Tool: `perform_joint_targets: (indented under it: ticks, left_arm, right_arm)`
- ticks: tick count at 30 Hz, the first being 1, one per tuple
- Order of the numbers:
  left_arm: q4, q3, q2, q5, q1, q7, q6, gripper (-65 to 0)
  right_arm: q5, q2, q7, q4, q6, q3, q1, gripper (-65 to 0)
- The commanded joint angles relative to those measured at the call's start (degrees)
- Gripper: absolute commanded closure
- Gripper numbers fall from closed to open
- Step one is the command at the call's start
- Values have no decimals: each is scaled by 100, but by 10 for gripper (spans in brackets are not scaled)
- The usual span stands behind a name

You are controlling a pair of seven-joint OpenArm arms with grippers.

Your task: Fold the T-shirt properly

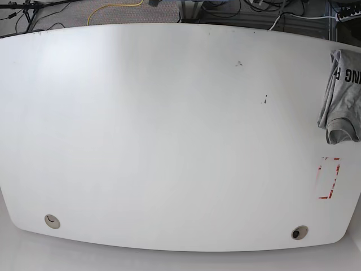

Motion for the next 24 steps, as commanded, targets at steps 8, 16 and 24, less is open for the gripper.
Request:
perform_joint_targets:
  ticks: [8,16,24]
  left_arm:
    - [-1545,36,-302,-6,-943,-324,568,-249]
    - [-3171,45,-337,3,-1770,-957,884,-249]
    - [-3655,63,-328,12,-2165,-1107,1245,-254]
  right_arm:
    - [12,88,40,-1145,-162,-46,776,-100]
    - [12,88,40,-1839,-338,-46,1365,-100]
    - [12,44,40,-2165,-707,-55,1726,-101]
